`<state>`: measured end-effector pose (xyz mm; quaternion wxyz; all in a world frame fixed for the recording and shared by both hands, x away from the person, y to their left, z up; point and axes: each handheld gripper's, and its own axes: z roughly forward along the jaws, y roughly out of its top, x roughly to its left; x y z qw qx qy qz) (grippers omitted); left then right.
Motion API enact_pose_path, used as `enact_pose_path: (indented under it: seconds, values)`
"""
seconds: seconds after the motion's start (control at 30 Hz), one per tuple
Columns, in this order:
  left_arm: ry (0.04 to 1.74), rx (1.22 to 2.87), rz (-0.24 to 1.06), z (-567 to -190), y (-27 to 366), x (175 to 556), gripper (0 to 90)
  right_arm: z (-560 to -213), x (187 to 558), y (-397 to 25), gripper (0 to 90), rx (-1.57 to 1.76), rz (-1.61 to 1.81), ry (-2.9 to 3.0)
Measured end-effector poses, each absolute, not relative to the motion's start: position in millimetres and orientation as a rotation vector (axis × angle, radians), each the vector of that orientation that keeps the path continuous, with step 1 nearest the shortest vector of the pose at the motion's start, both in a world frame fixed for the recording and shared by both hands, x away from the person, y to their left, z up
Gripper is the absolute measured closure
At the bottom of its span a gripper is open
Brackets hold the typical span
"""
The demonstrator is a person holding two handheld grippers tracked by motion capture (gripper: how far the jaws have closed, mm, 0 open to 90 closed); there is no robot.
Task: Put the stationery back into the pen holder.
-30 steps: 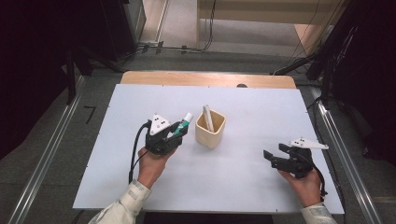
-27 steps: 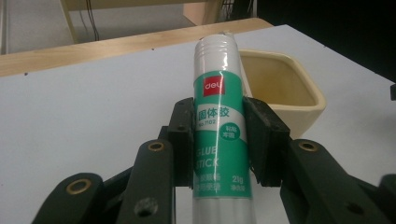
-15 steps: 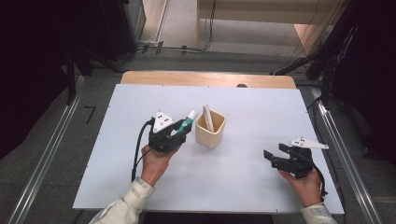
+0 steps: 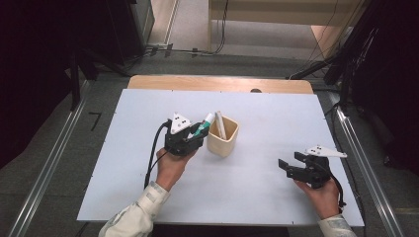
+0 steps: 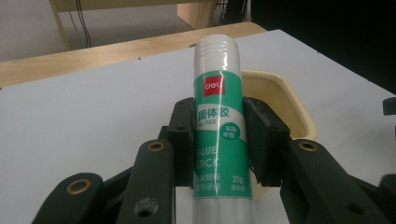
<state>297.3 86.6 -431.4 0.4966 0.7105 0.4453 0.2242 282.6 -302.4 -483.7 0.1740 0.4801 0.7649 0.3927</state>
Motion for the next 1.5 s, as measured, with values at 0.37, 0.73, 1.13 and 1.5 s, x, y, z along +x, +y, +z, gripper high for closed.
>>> enact_pose_path:
  seconds: [0.37, 0.73, 1.13, 1.5]
  values:
    - [1.065, 1.737, 0.528, -428, 66, 310, 67.0, -483, 282, -303, 25.4, 1.358, 1.119, 2.169]
    - [1.065, 1.742, 0.506, -427, 53, 319, 67.0, -483, 282, -303, 25.6, 1.353, 1.121, 2.172]
    - [1.074, 1.739, 0.493, -428, 38, 332, 66.9, -483, 283, -305, 26.1, 1.357, 1.126, 2.167]
    - [1.092, 1.748, 0.485, -433, 32, 341, 66.9, -483, 282, -306, 26.3, 1.360, 1.131, 2.166]
